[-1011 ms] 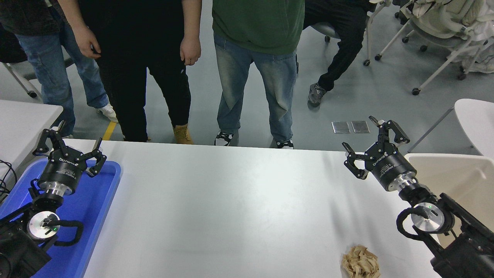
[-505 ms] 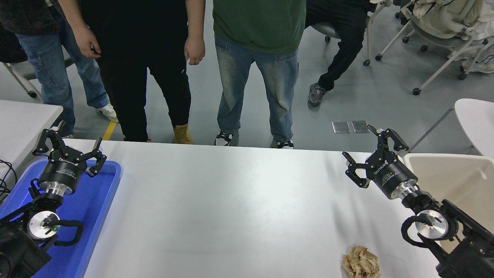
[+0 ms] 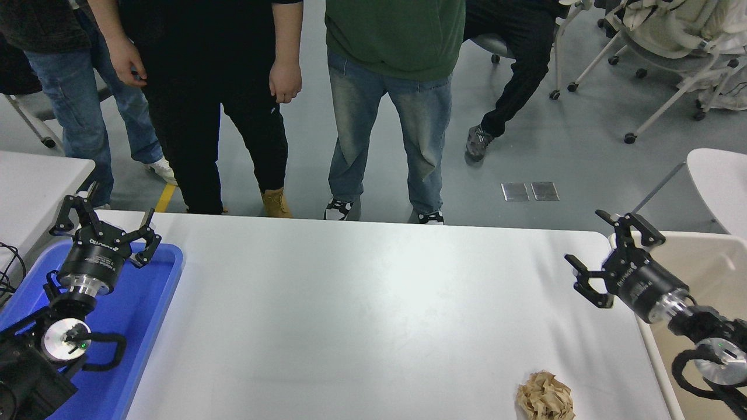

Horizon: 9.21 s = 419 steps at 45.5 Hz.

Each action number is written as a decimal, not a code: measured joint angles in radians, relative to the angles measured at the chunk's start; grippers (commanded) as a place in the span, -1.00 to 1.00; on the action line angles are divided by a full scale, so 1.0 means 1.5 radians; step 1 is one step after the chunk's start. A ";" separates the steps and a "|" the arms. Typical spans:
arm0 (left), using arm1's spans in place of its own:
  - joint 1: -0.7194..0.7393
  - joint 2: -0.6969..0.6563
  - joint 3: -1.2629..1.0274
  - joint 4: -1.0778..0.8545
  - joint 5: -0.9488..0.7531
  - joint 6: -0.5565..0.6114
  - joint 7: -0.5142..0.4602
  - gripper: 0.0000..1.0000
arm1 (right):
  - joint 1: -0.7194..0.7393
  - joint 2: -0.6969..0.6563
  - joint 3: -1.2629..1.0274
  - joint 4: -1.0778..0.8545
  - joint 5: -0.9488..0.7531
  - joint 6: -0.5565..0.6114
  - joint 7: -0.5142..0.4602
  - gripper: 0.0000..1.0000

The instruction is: Clean the table surface

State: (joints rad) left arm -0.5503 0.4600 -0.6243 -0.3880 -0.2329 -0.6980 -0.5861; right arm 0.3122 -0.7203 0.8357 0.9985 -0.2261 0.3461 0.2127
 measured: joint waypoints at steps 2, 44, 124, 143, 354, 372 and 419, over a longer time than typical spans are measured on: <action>0.000 0.000 0.000 0.000 0.000 0.000 0.000 1.00 | -0.002 -0.025 -0.014 0.009 -0.001 0.000 0.000 1.00; 0.000 0.000 0.000 0.000 0.001 -0.001 0.000 1.00 | -0.002 -0.265 -0.300 0.331 -0.525 -0.052 -0.119 1.00; 0.000 0.000 0.000 0.000 0.001 -0.001 0.000 1.00 | 0.141 -0.013 -0.410 0.251 -0.591 -0.051 -0.286 -1.00; 0.000 0.000 0.000 0.000 0.001 -0.001 0.000 1.00 | 0.185 -0.061 -0.437 0.273 -0.579 -0.032 -0.315 -1.00; 0.000 0.000 0.001 0.000 0.000 0.000 0.000 1.00 | 0.234 -0.107 -0.145 -0.031 -0.082 -0.158 -0.308 1.00; 0.000 0.000 0.001 0.000 0.000 0.000 0.000 1.00 | 0.128 0.043 0.042 -0.003 -0.055 -0.153 -0.271 1.00; 0.001 0.000 0.001 0.001 0.000 0.000 0.000 1.00 | 0.069 0.177 0.117 -0.003 -0.041 -0.132 -0.162 1.00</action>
State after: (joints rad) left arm -0.5492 0.4602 -0.6228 -0.3869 -0.2330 -0.6979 -0.5860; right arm 0.4156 -0.4544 1.0113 0.9947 -0.2874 0.1479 -0.0307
